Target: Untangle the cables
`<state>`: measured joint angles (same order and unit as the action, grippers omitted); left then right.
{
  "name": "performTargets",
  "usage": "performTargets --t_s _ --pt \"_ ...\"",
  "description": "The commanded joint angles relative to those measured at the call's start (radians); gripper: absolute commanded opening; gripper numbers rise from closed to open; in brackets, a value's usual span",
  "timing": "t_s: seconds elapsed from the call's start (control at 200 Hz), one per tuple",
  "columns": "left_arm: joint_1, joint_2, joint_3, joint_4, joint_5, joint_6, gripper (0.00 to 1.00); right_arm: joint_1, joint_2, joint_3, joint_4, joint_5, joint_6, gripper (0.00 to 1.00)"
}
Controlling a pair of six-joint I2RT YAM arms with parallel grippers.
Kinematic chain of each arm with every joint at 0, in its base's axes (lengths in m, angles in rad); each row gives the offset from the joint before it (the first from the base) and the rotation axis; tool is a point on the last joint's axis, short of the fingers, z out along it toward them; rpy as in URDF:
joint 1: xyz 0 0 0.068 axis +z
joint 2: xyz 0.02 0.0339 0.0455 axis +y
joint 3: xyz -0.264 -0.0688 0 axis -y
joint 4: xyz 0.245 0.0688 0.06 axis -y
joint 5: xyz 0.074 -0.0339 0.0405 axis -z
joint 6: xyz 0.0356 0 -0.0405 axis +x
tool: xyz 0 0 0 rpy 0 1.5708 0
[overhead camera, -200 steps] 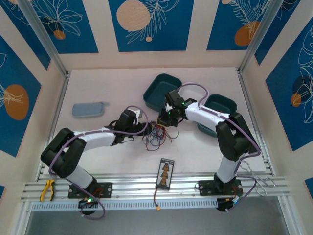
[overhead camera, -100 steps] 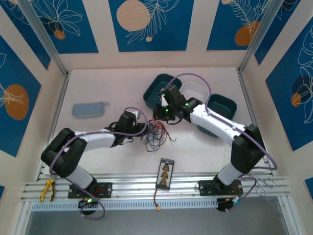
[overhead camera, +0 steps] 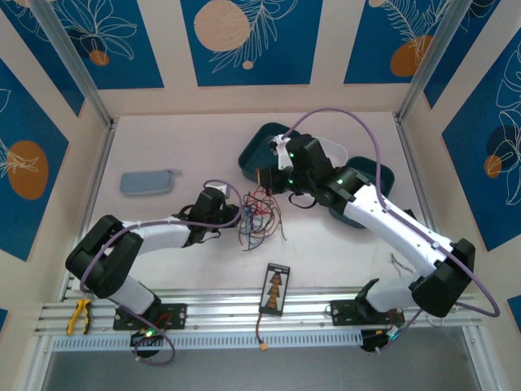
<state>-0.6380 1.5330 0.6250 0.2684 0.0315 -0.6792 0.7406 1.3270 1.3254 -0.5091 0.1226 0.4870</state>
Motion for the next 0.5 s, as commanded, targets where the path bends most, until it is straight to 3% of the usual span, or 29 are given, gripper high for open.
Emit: performTargets --t_s 0.0,0.495 --pt "-0.009 -0.035 -0.006 -0.030 -0.049 0.011 0.10 0.008 -0.055 0.063 0.007 0.029 -0.082 0.00" --pt "0.038 -0.135 -0.033 -0.182 -0.151 0.032 0.00 0.009 -0.088 0.222 -0.087 0.122 -0.201 0.00"
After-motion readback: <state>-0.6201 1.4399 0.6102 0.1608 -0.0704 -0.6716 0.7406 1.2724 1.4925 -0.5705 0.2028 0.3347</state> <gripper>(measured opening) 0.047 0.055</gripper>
